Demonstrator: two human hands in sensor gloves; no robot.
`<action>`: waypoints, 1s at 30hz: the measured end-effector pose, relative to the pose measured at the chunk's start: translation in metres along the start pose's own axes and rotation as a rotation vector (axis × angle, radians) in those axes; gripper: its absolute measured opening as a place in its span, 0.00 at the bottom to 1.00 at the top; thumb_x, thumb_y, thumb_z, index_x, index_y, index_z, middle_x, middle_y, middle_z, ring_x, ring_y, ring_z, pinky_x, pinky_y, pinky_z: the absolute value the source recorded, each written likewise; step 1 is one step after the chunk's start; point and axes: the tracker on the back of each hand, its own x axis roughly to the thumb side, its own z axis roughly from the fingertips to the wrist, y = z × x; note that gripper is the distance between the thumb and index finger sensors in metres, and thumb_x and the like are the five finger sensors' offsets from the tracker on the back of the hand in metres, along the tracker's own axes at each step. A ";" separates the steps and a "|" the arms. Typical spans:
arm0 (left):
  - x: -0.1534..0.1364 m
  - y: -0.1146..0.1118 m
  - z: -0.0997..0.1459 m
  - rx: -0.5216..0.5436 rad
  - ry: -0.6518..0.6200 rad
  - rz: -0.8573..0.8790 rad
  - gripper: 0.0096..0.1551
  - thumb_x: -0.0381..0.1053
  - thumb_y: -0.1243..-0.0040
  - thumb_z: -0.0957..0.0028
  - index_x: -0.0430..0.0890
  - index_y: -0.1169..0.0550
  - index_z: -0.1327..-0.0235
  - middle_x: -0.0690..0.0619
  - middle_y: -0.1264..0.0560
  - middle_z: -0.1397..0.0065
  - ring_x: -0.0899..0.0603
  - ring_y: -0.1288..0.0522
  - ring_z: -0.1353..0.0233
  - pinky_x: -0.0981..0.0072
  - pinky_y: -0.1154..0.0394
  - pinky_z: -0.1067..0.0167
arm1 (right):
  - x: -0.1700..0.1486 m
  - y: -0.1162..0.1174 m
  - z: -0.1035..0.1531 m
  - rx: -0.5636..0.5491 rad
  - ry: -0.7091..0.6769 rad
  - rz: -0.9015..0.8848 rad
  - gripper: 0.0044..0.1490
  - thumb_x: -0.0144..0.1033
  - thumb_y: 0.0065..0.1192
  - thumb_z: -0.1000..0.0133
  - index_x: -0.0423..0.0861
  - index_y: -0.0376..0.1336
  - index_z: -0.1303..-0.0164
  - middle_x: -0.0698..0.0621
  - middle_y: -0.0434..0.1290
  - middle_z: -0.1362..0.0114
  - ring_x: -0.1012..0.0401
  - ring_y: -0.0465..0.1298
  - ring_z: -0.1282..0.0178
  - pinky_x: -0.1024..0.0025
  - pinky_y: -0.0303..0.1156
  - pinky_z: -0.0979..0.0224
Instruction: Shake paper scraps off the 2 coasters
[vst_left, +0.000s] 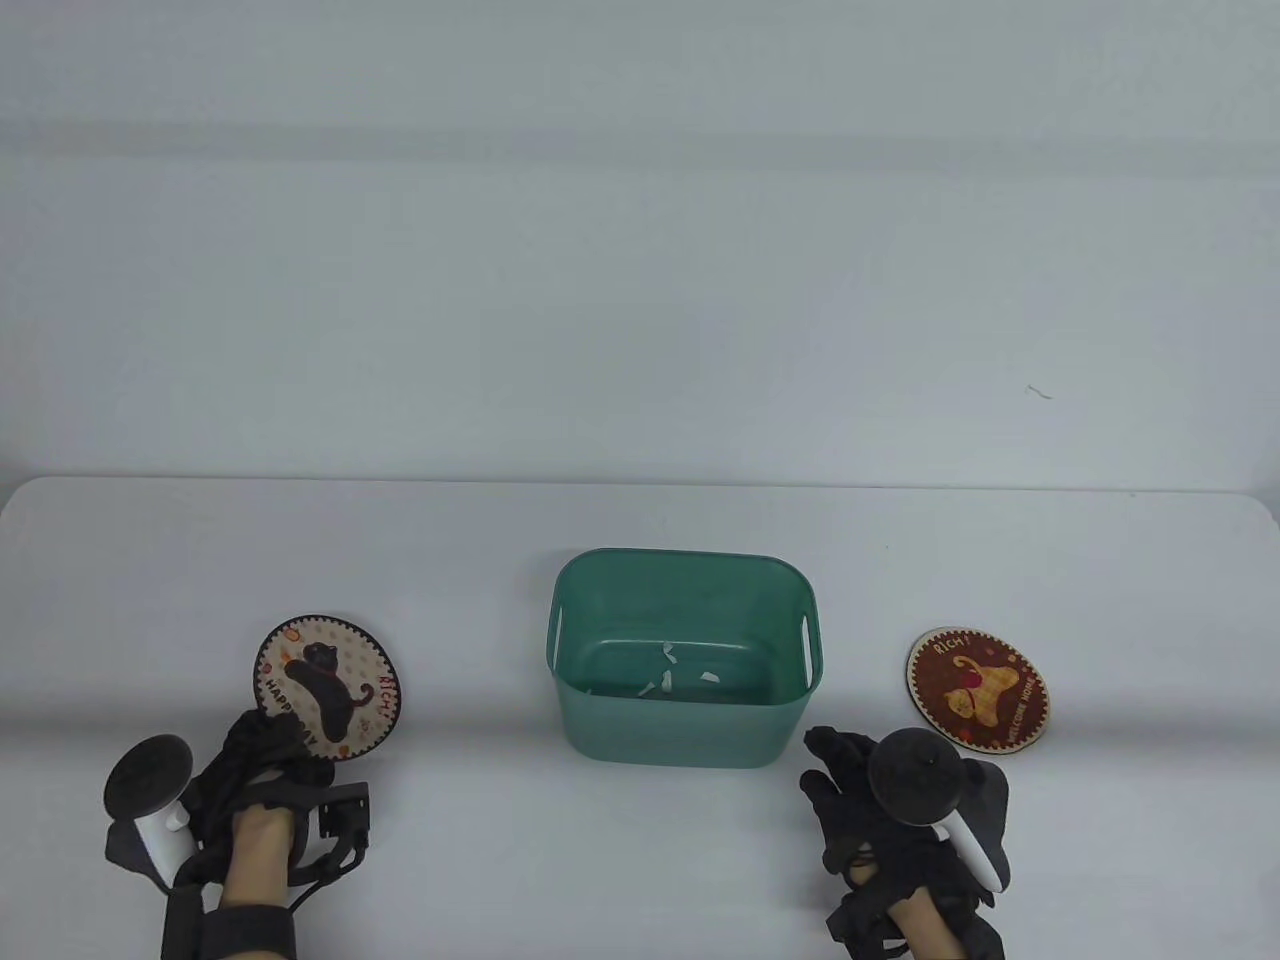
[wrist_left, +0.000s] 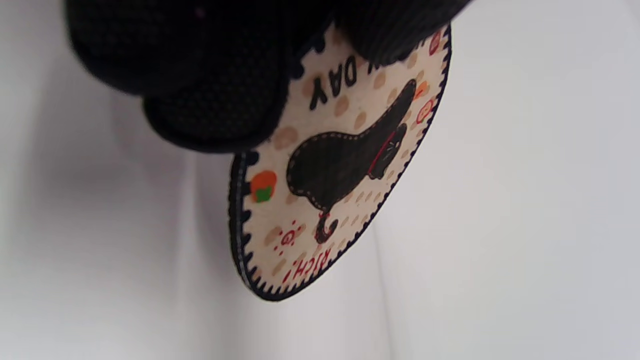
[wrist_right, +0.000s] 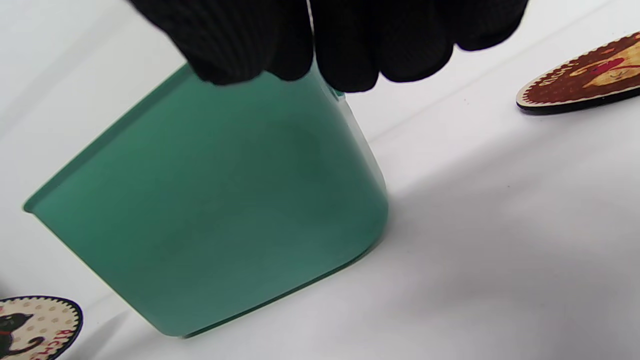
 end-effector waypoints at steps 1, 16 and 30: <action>-0.002 -0.001 -0.001 -0.012 0.011 -0.013 0.24 0.48 0.43 0.48 0.40 0.29 0.42 0.39 0.22 0.49 0.41 0.17 0.60 0.59 0.19 0.65 | 0.000 0.000 0.000 0.000 0.001 0.000 0.31 0.42 0.59 0.49 0.51 0.56 0.35 0.46 0.61 0.29 0.49 0.63 0.31 0.51 0.59 0.30; -0.010 0.007 0.004 0.049 0.069 -0.240 0.27 0.47 0.43 0.49 0.39 0.32 0.38 0.39 0.22 0.50 0.42 0.17 0.64 0.60 0.20 0.68 | -0.001 -0.001 0.000 0.002 0.008 0.003 0.31 0.42 0.59 0.48 0.51 0.55 0.35 0.46 0.60 0.28 0.49 0.63 0.31 0.51 0.59 0.30; 0.001 0.012 0.013 0.121 0.014 -0.471 0.41 0.53 0.39 0.49 0.43 0.46 0.30 0.39 0.46 0.27 0.30 0.41 0.30 0.48 0.33 0.41 | -0.004 -0.004 0.000 -0.003 0.013 -0.022 0.32 0.43 0.59 0.49 0.51 0.55 0.34 0.46 0.59 0.28 0.49 0.62 0.30 0.51 0.58 0.30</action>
